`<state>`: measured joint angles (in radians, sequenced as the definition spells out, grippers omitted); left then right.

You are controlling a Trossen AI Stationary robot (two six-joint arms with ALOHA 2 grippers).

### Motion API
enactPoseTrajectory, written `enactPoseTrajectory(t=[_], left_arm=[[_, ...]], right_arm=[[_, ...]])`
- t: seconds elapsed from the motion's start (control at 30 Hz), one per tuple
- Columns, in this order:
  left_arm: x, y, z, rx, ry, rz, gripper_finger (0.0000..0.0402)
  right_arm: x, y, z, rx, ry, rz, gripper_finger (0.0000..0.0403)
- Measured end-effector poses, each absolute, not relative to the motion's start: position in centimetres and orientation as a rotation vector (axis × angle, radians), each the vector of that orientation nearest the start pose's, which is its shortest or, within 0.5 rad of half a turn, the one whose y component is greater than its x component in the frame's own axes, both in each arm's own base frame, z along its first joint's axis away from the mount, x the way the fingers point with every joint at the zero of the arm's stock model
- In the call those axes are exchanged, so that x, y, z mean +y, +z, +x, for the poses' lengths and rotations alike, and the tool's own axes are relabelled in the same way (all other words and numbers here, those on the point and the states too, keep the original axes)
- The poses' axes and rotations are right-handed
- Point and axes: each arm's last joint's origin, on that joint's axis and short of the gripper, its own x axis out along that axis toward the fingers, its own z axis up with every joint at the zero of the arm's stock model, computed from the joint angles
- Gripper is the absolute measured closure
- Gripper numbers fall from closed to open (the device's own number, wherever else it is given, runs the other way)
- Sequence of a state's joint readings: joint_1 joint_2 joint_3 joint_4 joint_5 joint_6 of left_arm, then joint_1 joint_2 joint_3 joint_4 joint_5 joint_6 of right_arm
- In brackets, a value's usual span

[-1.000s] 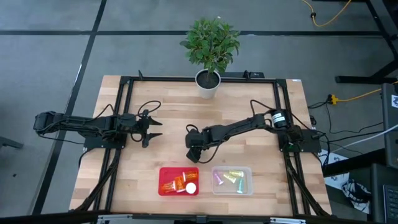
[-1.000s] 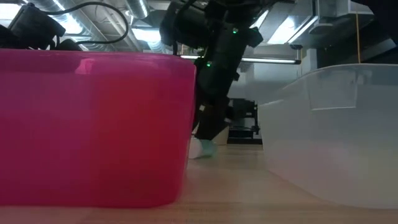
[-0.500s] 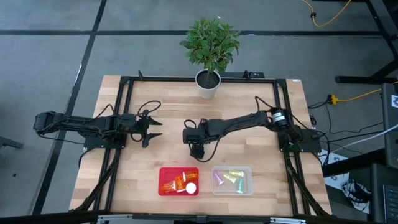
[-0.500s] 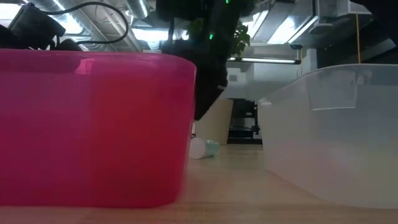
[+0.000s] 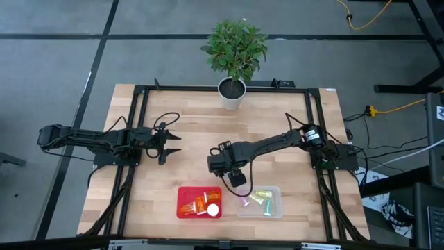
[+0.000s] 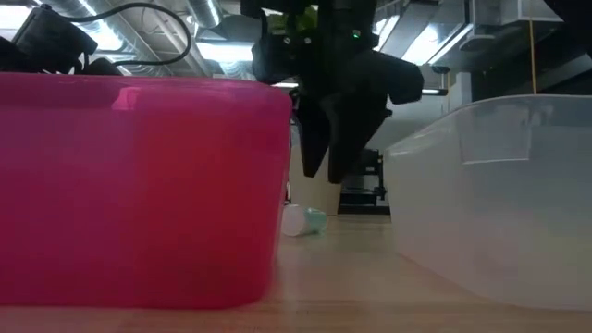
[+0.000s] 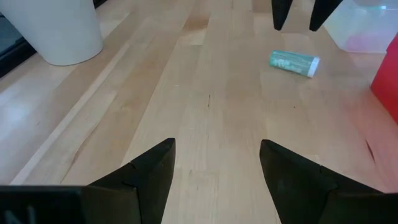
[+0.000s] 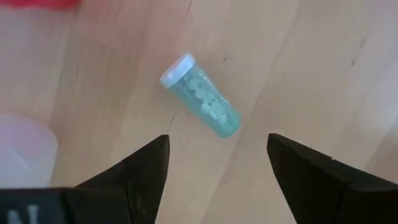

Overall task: Pick and place medicine bottles into bin by pill shape (circle, oval)
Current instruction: Put the blue pill bottle into the transparent bin

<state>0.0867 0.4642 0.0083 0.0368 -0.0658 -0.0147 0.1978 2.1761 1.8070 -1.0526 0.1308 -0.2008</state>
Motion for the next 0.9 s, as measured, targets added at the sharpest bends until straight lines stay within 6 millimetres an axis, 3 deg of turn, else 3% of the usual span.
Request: enactPoseTrajectory(t=[0.27, 0.7, 0.9], left_arm=[[1.2, 12.8, 11.8, 0.418, 0.153, -0.019, 0.0174], [1.2, 12.8, 11.8, 0.418, 0.153, -0.019, 0.0174], [1.2, 12.8, 11.8, 0.418, 0.153, -0.019, 0.0174]], right_arm=[[8.2, 17.5, 42.7, 1.364, 0.259, -0.472, 0.0130], [8.4, 17.3, 43.1, 1.314, 0.330, -0.469, 0.0130], [8.5, 16.2, 43.3, 1.314, 0.428, -0.504, 0.0130]])
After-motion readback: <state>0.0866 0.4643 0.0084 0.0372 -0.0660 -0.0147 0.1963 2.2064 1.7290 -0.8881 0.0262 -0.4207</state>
